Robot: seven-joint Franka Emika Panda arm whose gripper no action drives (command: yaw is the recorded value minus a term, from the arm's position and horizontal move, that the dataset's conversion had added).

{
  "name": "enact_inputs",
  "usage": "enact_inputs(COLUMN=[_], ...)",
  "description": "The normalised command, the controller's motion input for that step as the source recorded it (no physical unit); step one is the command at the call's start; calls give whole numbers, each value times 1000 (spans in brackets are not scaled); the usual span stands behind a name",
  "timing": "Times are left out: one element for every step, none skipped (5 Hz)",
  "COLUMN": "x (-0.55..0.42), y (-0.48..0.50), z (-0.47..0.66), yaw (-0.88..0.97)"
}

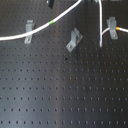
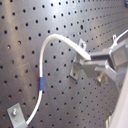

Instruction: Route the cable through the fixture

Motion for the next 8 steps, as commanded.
enact_inputs(x=[-312,-292,18,-552,-444,-310,-239,-230], y=[203,99,7,120,207,137,387,364], z=[462,400,0,232,212,67,-4,150], yaw=[234,137,0,-86,-254,-508,-280,-6])
